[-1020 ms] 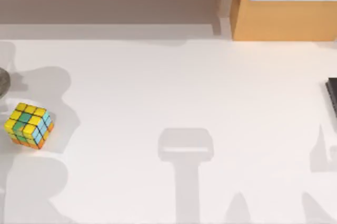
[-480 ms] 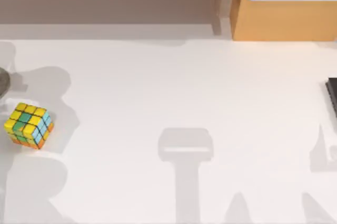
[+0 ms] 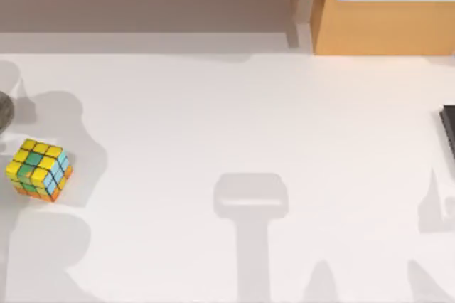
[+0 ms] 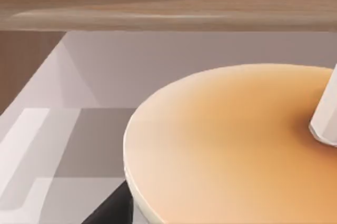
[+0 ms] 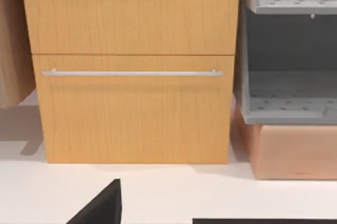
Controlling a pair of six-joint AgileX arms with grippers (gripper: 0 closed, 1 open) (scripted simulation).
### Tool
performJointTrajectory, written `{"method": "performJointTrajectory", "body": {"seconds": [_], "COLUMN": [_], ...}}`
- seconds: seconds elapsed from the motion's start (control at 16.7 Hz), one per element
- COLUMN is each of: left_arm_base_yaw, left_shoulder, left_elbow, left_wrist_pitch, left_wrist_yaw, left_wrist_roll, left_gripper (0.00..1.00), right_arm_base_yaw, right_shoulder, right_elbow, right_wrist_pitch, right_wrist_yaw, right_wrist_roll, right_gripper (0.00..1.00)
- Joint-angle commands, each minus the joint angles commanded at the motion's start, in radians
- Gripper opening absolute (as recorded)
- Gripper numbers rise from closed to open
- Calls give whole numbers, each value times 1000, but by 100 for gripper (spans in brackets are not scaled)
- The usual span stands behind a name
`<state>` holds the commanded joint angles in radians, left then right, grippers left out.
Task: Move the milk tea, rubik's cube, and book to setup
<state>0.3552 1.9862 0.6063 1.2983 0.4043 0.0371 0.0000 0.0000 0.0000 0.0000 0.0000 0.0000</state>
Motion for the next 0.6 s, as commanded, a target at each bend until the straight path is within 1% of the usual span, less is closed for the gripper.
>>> {"method": "performJointTrajectory", "body": {"seconds": [0.42,0.6], "left_arm_base_yaw": [1,19], "left_shoulder": [-2,-29], "left_elbow": [-2,-56], "left_wrist_pitch": [1,25], "left_wrist_yaw": [1,19], "left_wrist_roll": [0,2], "left_gripper": [100,100], "right_arm_base_yaw": [0,0], "right_shoulder": [0,0], "right_elbow": [0,0], "right_wrist_pitch": [0,0], "right_wrist_yaw": [0,0], "right_wrist_roll": [0,0], "right_gripper": [100,100]}}
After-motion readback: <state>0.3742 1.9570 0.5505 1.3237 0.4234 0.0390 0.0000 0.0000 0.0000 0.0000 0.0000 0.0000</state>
